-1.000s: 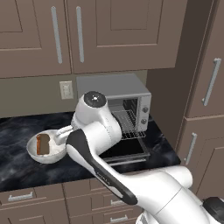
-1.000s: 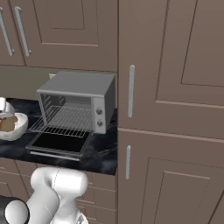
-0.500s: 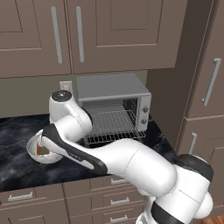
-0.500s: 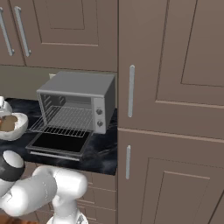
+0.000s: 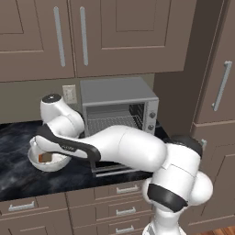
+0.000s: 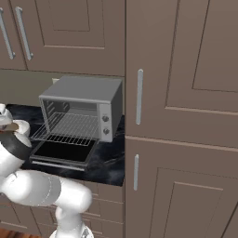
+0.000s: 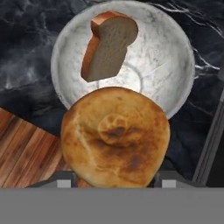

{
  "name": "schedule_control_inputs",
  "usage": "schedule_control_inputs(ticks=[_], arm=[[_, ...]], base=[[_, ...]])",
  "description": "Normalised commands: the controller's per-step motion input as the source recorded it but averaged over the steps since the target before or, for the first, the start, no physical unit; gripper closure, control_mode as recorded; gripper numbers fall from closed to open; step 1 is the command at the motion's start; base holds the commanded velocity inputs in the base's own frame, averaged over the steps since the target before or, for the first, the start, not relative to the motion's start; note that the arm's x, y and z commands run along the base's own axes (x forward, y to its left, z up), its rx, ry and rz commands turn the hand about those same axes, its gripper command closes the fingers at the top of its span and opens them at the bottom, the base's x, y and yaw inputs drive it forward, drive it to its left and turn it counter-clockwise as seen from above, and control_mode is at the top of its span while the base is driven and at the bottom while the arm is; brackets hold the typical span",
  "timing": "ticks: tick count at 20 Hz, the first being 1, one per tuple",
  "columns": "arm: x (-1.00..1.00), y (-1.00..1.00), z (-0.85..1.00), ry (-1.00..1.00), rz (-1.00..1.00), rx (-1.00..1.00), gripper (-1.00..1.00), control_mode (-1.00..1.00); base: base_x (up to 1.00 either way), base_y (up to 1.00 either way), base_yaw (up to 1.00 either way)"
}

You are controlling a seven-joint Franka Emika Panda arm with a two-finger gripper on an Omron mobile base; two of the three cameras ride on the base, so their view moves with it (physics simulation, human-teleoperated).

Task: Pick up the heated bread from the toaster oven and place it in the bowl. Then move the bread bowl to the dining counter.

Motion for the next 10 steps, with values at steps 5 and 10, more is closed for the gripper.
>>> schedule_control_inputs(ticks=[5, 10], arm=[[0.41, 0.33, -0.44, 0.0, 0.0, -0.02, 1.0, -1.0], [0.45, 0.33, -0.36, 0.0, 0.0, -0.01, 1.0, -1.0]], base=[[0.0, 0.0, 0.0], [0.0, 0.0, 0.0]])
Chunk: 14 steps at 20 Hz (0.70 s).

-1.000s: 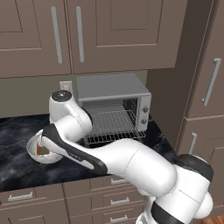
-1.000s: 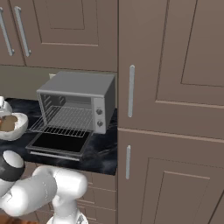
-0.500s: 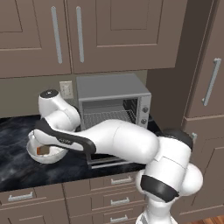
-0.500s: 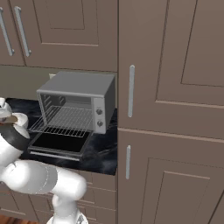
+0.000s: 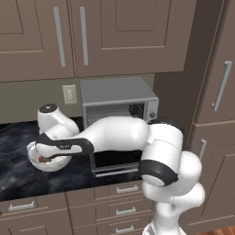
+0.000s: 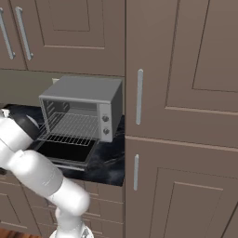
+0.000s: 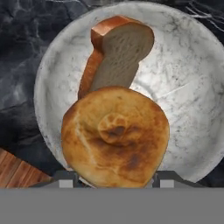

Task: Pick up the heated bread from the toaster oven and place it in the bowl. Then move the bread bowl to the dining counter.

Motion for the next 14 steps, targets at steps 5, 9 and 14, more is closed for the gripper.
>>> schedule_control_inputs(ticks=[5, 9, 14], arm=[[0.4, 0.24, -0.26, 0.0, 0.0, 0.0, 1.0, -1.0], [0.32, 0.14, -0.31, 0.0, 0.0, 0.0, 1.0, -1.0], [0.28, 0.1, -0.17, -0.01, -0.01, 0.0, -1.0, -1.0]], base=[[0.0, 0.0, 0.0], [0.0, 0.0, 0.0], [0.0, 0.0, 0.0]])
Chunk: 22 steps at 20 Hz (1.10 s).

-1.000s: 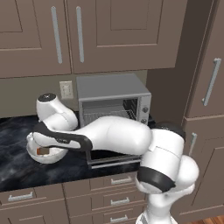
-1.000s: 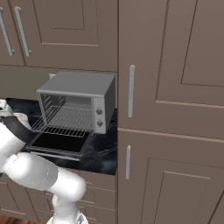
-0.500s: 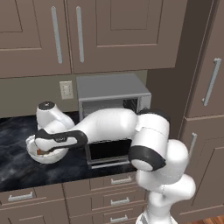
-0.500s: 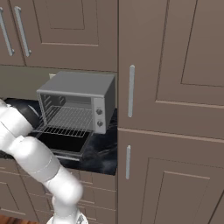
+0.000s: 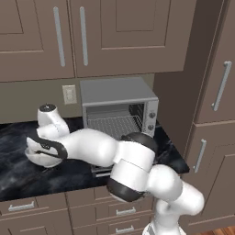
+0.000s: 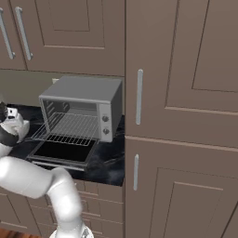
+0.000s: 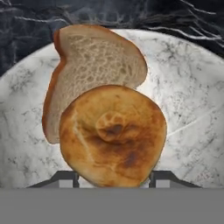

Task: Pick up the heated bread from the toaster oven and place it in the bowl. Then move the bread bowl to the dining counter.

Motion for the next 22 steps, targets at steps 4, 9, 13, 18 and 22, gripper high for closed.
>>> schedule_control_inputs(ticks=[4, 9, 13, 18, 22], arm=[[-0.05, -0.05, 0.25, 0.0, -0.09, 0.02, -1.0, -1.0], [-0.29, -0.28, 0.1, 0.0, -0.11, 0.0, -1.0, -1.0], [-0.49, -0.5, -0.05, 0.0, -0.04, 0.0, -1.0, -1.0], [-0.53, -0.56, 0.04, -0.05, -0.04, 0.05, -1.0, -1.0], [-0.64, -0.72, -0.09, 0.0, -0.1, 0.01, -1.0, -1.0]], base=[[0.0, 0.0, 0.0], [0.0, 0.0, 0.0], [0.0, 0.0, 0.0], [0.0, 0.0, 0.0], [0.0, 0.0, 0.0]])
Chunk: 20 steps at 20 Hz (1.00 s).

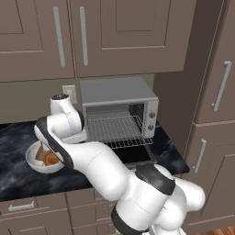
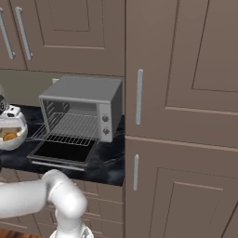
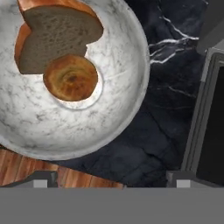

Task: Pick up the heated bread from the toaster oven and place it in the bowl. Then move the bread bowl to the dining counter.

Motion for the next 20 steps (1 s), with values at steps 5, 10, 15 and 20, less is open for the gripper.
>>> schedule_control_inputs(ticks=[5, 10, 15, 20], arm=[[-0.13, -0.18, -0.05, -0.04, -0.18, 0.06, -1.0, -1.0], [0.0, 0.02, -0.04, -0.03, -0.25, 0.09, -1.0, -1.0], [0.0, 0.15, -0.01, -0.01, -0.19, 0.03, -1.0, -1.0], [0.03, 0.19, -0.03, -0.01, -0.11, 0.0, -1.0, -1.0]], base=[[0.0, 0.0, 0.0], [0.0, 0.0, 0.0], [0.0, 0.0, 0.0], [0.0, 0.0, 0.0]])
